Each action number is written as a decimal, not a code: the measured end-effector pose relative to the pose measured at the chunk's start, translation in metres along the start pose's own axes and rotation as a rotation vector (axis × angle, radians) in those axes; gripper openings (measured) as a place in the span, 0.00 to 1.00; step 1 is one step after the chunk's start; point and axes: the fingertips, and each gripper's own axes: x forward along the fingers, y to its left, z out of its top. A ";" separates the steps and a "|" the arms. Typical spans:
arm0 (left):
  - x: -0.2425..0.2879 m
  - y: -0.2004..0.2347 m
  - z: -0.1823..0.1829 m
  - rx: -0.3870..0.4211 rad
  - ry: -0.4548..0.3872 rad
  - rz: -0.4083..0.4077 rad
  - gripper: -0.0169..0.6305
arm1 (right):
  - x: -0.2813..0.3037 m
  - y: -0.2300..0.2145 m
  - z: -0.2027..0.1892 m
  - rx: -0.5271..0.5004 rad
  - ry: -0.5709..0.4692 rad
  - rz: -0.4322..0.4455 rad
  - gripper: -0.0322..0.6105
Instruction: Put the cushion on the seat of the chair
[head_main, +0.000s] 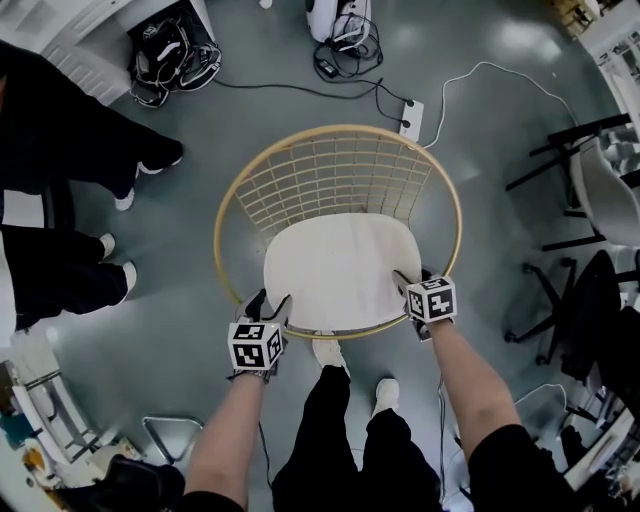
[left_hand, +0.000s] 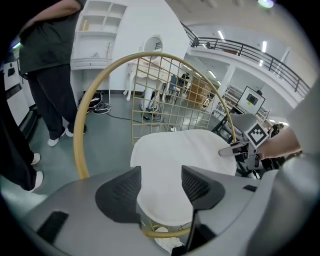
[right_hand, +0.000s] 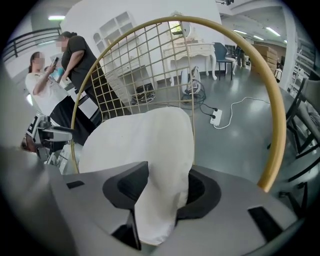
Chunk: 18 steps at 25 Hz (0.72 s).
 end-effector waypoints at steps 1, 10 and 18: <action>0.000 -0.002 0.001 -0.001 -0.002 -0.003 0.42 | -0.001 -0.001 0.001 0.005 -0.002 -0.006 0.33; -0.006 -0.022 0.008 0.006 -0.027 -0.027 0.42 | -0.018 -0.006 0.020 -0.013 -0.072 -0.086 0.54; -0.016 -0.037 0.017 0.019 -0.068 -0.044 0.42 | -0.033 -0.011 0.030 -0.050 -0.108 -0.153 0.62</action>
